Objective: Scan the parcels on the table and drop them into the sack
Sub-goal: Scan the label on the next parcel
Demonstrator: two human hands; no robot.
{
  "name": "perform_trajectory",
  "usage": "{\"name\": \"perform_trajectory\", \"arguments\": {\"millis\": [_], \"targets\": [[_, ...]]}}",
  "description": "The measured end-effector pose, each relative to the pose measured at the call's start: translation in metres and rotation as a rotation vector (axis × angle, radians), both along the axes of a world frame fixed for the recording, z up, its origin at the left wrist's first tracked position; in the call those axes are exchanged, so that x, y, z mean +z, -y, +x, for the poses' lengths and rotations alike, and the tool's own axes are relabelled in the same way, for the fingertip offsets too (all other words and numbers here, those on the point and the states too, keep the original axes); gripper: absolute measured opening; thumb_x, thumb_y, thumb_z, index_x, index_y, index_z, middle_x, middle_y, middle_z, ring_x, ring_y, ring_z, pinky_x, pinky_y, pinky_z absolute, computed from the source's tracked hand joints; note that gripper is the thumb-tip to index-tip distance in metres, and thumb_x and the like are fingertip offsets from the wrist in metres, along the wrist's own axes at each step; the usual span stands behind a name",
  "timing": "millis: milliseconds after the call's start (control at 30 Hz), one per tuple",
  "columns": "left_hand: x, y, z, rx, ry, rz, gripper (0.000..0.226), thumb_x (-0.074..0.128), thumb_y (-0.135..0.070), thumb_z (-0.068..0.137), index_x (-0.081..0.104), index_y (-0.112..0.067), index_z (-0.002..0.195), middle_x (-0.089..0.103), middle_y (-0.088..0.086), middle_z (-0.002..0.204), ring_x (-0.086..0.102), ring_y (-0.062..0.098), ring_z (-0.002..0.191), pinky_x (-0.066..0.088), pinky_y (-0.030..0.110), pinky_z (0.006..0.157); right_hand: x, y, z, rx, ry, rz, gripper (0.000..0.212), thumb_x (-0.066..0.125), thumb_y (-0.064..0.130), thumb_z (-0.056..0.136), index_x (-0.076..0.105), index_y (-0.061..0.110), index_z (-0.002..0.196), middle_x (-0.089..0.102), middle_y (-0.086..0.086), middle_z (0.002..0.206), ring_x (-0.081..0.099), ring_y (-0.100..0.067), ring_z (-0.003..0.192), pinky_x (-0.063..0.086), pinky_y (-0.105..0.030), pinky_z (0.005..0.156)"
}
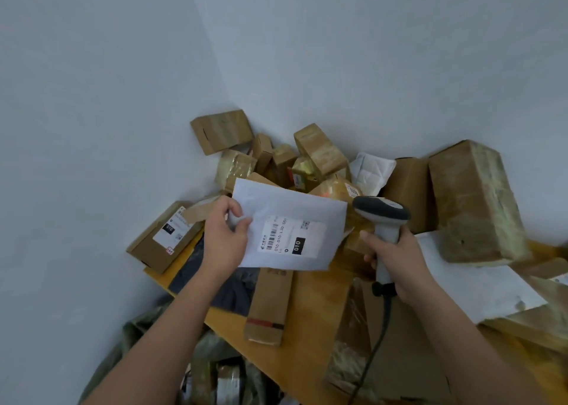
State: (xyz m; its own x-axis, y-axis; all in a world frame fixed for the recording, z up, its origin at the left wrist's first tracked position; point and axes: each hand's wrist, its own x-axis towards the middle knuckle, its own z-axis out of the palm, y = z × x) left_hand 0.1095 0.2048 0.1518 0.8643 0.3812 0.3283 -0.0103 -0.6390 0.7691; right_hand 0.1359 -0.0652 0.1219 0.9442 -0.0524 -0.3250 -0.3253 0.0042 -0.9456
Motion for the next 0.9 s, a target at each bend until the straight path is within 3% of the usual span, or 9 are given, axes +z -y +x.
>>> {"name": "perform_trajectory", "arguments": {"millis": [167,333,400,467,533,633,733,800,900], "targets": [[0.022,-0.006,-0.006,0.123,0.010,-0.456,0.031,0.058,0.000,0.093,0.037,-0.019,0.081,0.054,-0.002,0.088,0.058,0.011,0.072,0.045,0.020,0.048,0.009,-0.036,0.003,-0.022,0.008,0.111,0.056,0.076,0.034,0.081,0.051,0.014,0.127,0.065,-0.013,0.099,0.063,-0.021,0.072,0.055,-0.033,0.064],[0.018,-0.029,-0.013,0.088,0.024,-0.793,0.040,0.055,0.006,0.092,0.037,-0.022,0.071,0.055,0.006,0.088,0.060,0.019,0.072,0.043,0.032,0.053,0.020,-0.057,0.004,-0.053,0.052,0.121,0.052,0.077,0.023,0.082,0.049,0.017,0.126,0.064,-0.005,0.100,0.063,-0.018,0.074,0.049,-0.024,0.059],[0.014,-0.041,-0.018,0.104,-0.042,-0.812,0.035,0.056,0.006,0.092,0.040,-0.020,0.074,0.058,0.011,0.099,0.063,0.022,0.081,0.048,0.033,0.058,0.027,-0.060,0.004,-0.063,0.085,0.102,0.049,0.076,0.015,0.083,0.048,0.016,0.123,0.062,-0.002,0.098,0.060,-0.013,0.073,0.046,-0.020,0.057],[0.008,-0.053,-0.020,0.136,-0.194,-0.622,0.026,0.062,0.004,0.089,0.048,-0.018,0.090,0.056,0.014,0.115,0.060,0.023,0.090,0.051,0.031,0.063,0.036,-0.061,0.003,-0.054,0.141,0.058,0.047,0.074,0.011,0.084,0.045,0.020,0.119,0.056,0.007,0.093,0.056,-0.007,0.073,0.043,-0.018,0.058],[0.003,-0.065,-0.023,0.159,-0.375,-0.367,0.042,0.074,-0.005,0.082,0.048,-0.020,0.111,0.049,0.012,0.125,0.055,0.022,0.101,0.054,0.033,0.074,0.045,-0.062,0.001,-0.012,0.218,0.018,0.050,0.075,0.008,0.083,0.045,0.023,0.119,0.055,0.012,0.092,0.055,-0.005,0.075,0.046,-0.017,0.061],[0.010,-0.068,-0.026,0.056,-0.490,-0.244,0.079,0.085,-0.024,0.074,0.037,-0.025,0.137,0.031,0.006,0.143,0.044,0.023,0.121,0.046,0.043,0.103,0.059,-0.065,-0.001,0.083,0.321,-0.067,0.051,0.077,0.008,0.081,0.047,0.025,0.118,0.058,0.014,0.098,0.057,-0.002,0.084,0.046,-0.012,0.060],[0.018,-0.057,-0.024,0.078,-0.509,-0.184,0.088,0.082,-0.034,0.076,0.030,-0.013,0.143,0.025,0.008,0.144,0.041,0.025,0.126,0.039,0.035,0.103,0.066,-0.072,-0.002,0.033,0.393,-0.086,0.047,0.077,0.007,0.080,0.052,0.019,0.119,0.063,0.003,0.101,0.061,-0.009,0.090,0.053,-0.021,0.073],[0.020,-0.046,-0.024,0.187,-0.555,-0.285,0.105,0.084,-0.048,0.068,0.028,-0.004,0.145,0.029,0.012,0.144,0.043,0.026,0.122,0.040,0.033,0.100,0.070,-0.078,-0.003,-0.099,0.395,0.026,0.048,0.075,0.003,0.080,0.054,0.012,0.122,0.065,-0.001,0.096,0.063,-0.012,0.082,0.055,-0.026,0.075],[0.018,-0.034,-0.022,0.192,-0.657,-0.769,0.121,0.081,-0.068,0.056,0.030,-0.006,0.147,0.039,0.016,0.148,0.049,0.035,0.125,0.043,0.045,0.107,0.071,-0.086,-0.004,-0.314,0.238,0.367,0.051,0.074,0.000,0.081,0.052,0.008,0.127,0.062,-0.003,0.088,0.056,-0.010,0.065,0.055,-0.028,0.070]]}}
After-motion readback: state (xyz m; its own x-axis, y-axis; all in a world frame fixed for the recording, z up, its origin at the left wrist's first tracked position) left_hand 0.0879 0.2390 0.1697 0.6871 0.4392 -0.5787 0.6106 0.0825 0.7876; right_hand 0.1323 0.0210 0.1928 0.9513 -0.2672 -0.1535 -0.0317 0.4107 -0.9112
